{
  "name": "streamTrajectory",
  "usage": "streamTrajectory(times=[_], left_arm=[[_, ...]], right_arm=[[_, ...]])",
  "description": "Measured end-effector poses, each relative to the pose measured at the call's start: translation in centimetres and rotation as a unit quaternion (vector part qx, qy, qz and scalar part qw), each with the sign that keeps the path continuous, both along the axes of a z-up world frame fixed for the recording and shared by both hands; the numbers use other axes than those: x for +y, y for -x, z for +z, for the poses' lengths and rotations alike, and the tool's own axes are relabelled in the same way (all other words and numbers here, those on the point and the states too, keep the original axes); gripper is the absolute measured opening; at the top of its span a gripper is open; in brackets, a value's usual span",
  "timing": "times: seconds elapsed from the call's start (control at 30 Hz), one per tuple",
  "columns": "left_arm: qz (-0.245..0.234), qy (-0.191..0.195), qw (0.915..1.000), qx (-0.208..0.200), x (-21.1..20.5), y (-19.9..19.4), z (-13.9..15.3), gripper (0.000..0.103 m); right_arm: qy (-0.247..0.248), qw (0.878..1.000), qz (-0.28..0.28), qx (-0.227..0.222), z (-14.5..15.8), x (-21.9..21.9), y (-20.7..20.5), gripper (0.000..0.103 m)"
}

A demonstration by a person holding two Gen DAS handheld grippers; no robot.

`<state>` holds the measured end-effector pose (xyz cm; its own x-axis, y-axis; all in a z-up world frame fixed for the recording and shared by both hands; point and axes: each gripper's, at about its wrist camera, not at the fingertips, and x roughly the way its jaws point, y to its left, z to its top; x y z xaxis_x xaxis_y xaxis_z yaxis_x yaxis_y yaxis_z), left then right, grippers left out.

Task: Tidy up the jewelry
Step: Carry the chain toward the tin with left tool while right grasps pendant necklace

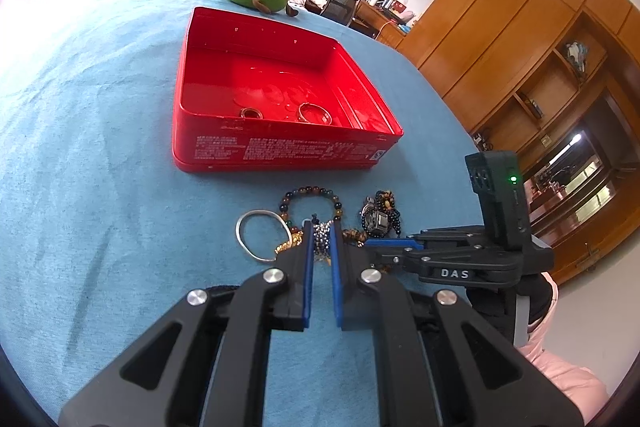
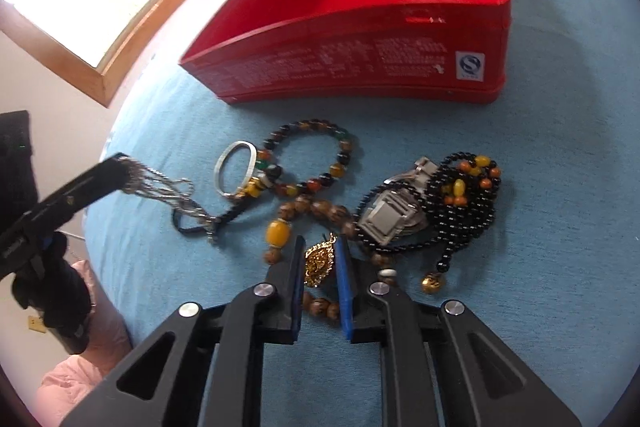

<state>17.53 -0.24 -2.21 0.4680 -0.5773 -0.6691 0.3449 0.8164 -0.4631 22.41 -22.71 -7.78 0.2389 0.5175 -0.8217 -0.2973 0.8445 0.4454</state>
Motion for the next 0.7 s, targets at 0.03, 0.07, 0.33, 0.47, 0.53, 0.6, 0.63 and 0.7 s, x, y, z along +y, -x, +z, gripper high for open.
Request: streamTrajectory(times=[0.03, 0.07, 0.33, 0.47, 0.53, 0.6, 0.63, 0.7], left_arm=[[0.0, 0.0, 1.0, 0.0, 0.0, 0.0, 0.0, 0.006], [-0.001, 0.001, 1.0, -0.001, 0.0, 0.1, 0.0, 0.006], [-0.002, 0.02, 0.9996, -0.019, 0.5, 0.7, 0.9, 0.006], [-0.003, 0.026, 0.9994, -0.024, 0.4, 0.9, 1.4, 0.006], [-0.003, 0.027, 0.9993, -0.026, 0.3, 0.9, 1.7, 0.006], [-0.003, 0.029, 0.9989, -0.036, 0.2, 1.2, 2.3, 0.006], [-0.002, 0.029, 0.9988, -0.04, 0.2, 1.3, 2.6, 0.006], [0.0, 0.031, 0.9984, -0.047, 0.1, 1.5, 3.2, 0.006]], right_arm=[[-0.004, 1.0, 0.001, -0.004, 0.2, 0.0, 0.1, 0.015], [-0.008, 1.0, 0.001, -0.006, 0.4, 0.0, 0.2, 0.014], [-0.023, 0.999, -0.005, -0.021, 1.6, -1.1, 0.4, 0.014], [-0.023, 0.999, -0.008, -0.023, 1.5, -1.4, 0.5, 0.014], [-0.027, 0.999, -0.009, -0.026, 1.8, -1.6, 0.6, 0.014], [-0.027, 0.999, -0.011, -0.031, 2.2, -1.7, 0.8, 0.014], [-0.028, 0.999, -0.012, -0.034, 2.4, -1.8, 0.8, 0.014], [-0.03, 0.999, -0.014, -0.038, 2.8, -1.8, 0.6, 0.014]])
